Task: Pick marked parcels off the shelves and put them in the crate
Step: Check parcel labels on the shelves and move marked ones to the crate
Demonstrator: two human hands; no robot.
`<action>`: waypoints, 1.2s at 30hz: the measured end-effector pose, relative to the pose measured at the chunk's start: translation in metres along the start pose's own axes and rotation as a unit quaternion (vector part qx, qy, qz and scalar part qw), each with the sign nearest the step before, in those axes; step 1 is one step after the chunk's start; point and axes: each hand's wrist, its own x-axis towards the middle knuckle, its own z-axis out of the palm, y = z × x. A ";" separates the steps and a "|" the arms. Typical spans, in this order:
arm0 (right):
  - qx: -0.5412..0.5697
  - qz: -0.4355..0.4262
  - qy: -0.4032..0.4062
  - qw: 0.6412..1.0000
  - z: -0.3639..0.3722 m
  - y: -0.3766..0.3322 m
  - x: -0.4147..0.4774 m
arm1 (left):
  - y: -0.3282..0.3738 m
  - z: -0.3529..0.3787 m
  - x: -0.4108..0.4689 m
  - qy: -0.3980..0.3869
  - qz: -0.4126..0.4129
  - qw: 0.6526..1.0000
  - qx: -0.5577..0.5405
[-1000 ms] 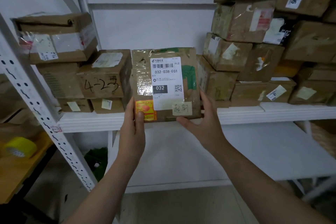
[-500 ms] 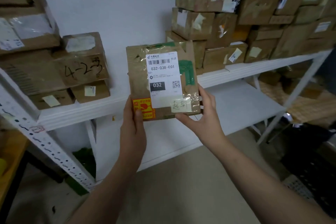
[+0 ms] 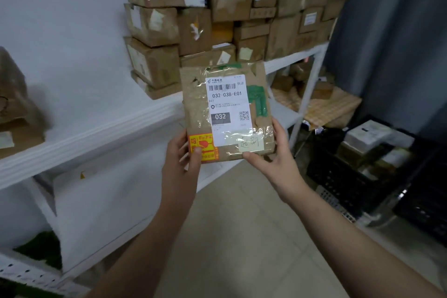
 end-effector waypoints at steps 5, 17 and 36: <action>0.000 0.036 0.078 0.996 -0.101 0.016 -0.017 | 0.012 0.111 -0.016 -0.083 -0.024 0.996 -0.032; 0.006 0.151 0.229 0.962 -0.326 0.066 -0.049 | -0.005 0.344 -0.053 -0.262 -0.096 0.958 -0.067; 0.070 0.284 0.303 0.907 -0.502 0.203 0.203 | -0.090 0.623 0.182 -0.422 -0.030 0.905 0.042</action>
